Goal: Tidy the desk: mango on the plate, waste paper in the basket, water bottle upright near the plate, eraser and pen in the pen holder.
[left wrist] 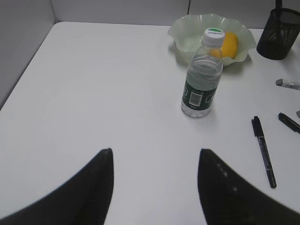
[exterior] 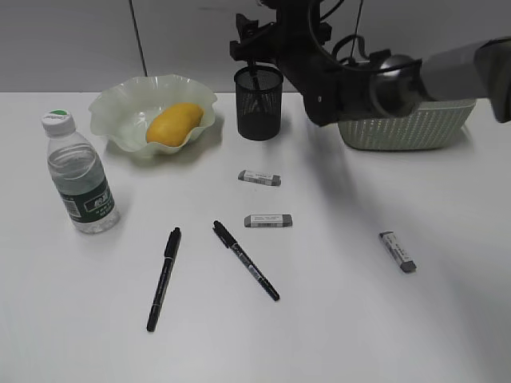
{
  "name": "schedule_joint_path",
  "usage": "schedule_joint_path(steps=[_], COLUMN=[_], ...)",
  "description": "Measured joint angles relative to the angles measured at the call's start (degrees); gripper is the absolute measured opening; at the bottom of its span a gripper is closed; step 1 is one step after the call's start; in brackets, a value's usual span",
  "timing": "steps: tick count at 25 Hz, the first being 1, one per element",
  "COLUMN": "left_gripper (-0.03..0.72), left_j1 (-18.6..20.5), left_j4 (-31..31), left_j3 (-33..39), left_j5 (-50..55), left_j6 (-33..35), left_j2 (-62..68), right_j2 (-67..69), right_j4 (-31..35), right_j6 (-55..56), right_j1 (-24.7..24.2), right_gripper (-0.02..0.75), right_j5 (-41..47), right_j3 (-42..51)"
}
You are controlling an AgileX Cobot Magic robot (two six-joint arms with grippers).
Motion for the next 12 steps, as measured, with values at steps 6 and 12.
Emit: schedule_joint_path(steps=[6, 12], left_gripper=[0.427, 0.427], left_j1=[0.0, 0.0], left_j4=[0.1, 0.2], left_j3=[0.0, 0.0], left_j5=[0.0, -0.2], left_j6=[0.0, 0.0], left_j2=[0.0, 1.3], right_j2=[-13.8, -29.3], right_j4=[-1.0, -3.4], right_j6=[-2.6, -3.8], right_j1=[0.0, -0.6], right_gripper=[0.571, 0.547], right_j5=[26.3, 47.9], right_j3=[0.5, 8.7])
